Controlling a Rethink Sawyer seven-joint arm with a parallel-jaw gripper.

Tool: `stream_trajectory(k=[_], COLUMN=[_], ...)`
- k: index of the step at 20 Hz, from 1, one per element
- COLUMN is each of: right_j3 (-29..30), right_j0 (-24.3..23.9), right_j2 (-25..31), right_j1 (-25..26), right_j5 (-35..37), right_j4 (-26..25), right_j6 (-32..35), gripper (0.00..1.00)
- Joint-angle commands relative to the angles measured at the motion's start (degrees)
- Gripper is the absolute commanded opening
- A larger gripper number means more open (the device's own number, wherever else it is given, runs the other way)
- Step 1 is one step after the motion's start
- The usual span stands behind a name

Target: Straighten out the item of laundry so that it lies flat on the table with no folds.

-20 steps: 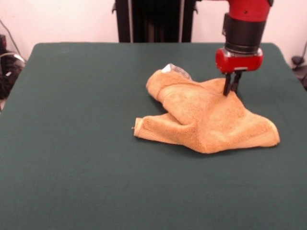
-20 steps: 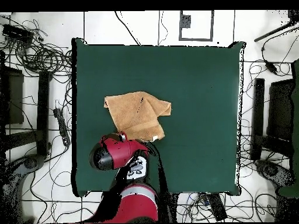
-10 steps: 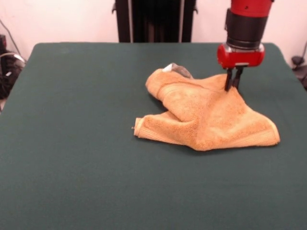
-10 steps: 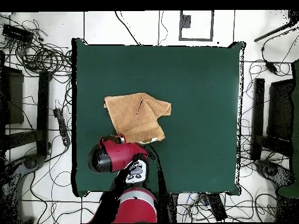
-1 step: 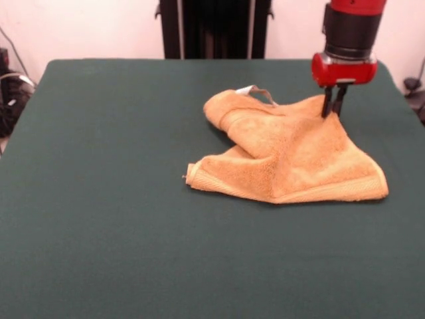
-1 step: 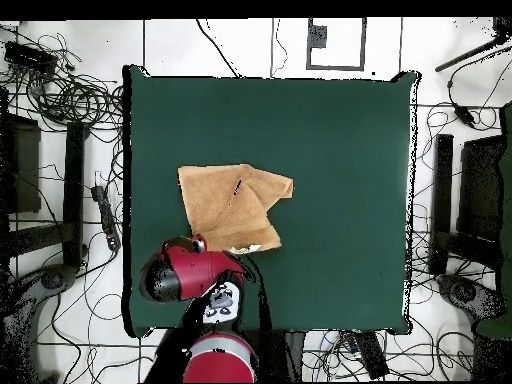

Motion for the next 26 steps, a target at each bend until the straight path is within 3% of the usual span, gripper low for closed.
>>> stream_trajectory(k=[1, 26], right_j3=[4.93, 7.5], right_j0=[2.5, 3.53], right_j2=[3.24, 4.04], right_j1=[0.92, -0.3], right_j5=[0.32, -0.99], right_j4=[5.61, 11.92], right_j6=[15.73, 16.84], gripper=[0.0, 0.0])
